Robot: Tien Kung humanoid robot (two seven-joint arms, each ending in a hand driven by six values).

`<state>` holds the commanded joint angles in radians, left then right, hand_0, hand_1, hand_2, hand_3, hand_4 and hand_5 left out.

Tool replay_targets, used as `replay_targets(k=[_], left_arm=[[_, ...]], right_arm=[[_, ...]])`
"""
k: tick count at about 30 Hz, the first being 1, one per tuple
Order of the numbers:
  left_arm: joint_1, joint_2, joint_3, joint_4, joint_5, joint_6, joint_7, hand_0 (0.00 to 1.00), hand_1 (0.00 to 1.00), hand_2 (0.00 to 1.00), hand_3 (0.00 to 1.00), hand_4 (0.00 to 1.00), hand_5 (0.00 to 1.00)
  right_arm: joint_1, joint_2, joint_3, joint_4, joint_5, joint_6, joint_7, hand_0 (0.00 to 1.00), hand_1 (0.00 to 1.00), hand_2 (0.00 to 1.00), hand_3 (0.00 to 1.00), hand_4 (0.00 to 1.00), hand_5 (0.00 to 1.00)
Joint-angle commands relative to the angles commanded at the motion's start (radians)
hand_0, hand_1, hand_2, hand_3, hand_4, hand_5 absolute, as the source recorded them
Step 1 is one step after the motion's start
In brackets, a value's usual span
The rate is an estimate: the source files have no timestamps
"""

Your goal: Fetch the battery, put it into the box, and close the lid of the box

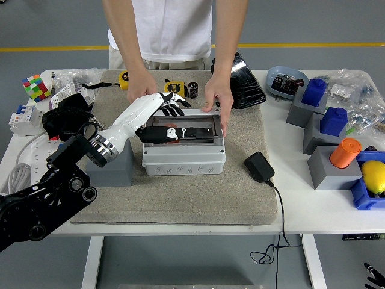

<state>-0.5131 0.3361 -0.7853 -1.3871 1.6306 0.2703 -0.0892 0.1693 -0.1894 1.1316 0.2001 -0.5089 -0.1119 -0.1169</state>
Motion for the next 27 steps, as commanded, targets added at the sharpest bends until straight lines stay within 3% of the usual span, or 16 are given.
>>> replay_targets(k=[7,15,27], left_arm=[[0.046,-0.031,-0.156,-0.002,-0.085,0.026,-0.060,0.513,0.585,0.588,0.676,0.998,0.713],[0.123,-0.062,-0.340,-0.013,-0.147,0.024,-0.075,0.522,0.589,0.588,0.676,0.998,0.701],[0.185,-0.087,-0.493,-0.025,-0.149,0.015,-0.075,0.517,0.588,0.590,0.675,0.998,0.705]], right_arm=[[0.005,0.001,-0.004,-0.006,0.005,0.003,-0.001,0.659,0.662,0.653,0.542,0.946,0.442],[0.007,0.000,-0.004,-0.010,0.007,0.007,-0.005,0.659,0.662,0.653,0.542,0.946,0.441],[0.012,-0.004,0.000,-0.010,-0.001,0.010,-0.013,0.660,0.662,0.653,0.543,0.947,0.442]])
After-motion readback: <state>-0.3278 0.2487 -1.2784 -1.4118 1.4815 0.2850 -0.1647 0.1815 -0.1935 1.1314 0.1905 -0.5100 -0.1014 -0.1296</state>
